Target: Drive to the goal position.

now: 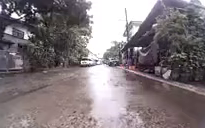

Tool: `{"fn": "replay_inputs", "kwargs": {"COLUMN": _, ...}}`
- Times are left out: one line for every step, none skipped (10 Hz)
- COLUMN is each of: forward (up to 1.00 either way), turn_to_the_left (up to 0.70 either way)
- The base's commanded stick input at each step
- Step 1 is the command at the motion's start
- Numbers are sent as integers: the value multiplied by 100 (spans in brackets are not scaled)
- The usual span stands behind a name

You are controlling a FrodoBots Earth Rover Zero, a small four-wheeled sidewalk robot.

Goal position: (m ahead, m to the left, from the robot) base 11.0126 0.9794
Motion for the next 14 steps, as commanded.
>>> {"fn": "replay_inputs", "kwargs": {"forward": 100, "turn_to_the_left": 0}}
{"fn": "replay_inputs", "kwargs": {"forward": 100, "turn_to_the_left": 0}}
{"fn": "replay_inputs", "kwargs": {"forward": 100, "turn_to_the_left": 27}}
{"fn": "replay_inputs", "kwargs": {"forward": 100, "turn_to_the_left": 10}}
{"fn": "replay_inputs", "kwargs": {"forward": 100, "turn_to_the_left": 16}}
{"fn": "replay_inputs", "kwargs": {"forward": 100, "turn_to_the_left": 5}}
{"fn": "replay_inputs", "kwargs": {"forward": 100, "turn_to_the_left": 20}}
{"fn": "replay_inputs", "kwargs": {"forward": 100, "turn_to_the_left": 13}}
{"fn": "replay_inputs", "kwargs": {"forward": 100, "turn_to_the_left": 0}}
{"fn": "replay_inputs", "kwargs": {"forward": 100, "turn_to_the_left": 0}}
{"fn": "replay_inputs", "kwargs": {"forward": 100, "turn_to_the_left": 0}}
{"fn": "replay_inputs", "kwargs": {"forward": 100, "turn_to_the_left": 0}}
{"fn": "replay_inputs", "kwargs": {"forward": 100, "turn_to_the_left": 0}}
{"fn": "replay_inputs", "kwargs": {"forward": 100, "turn_to_the_left": -15}}
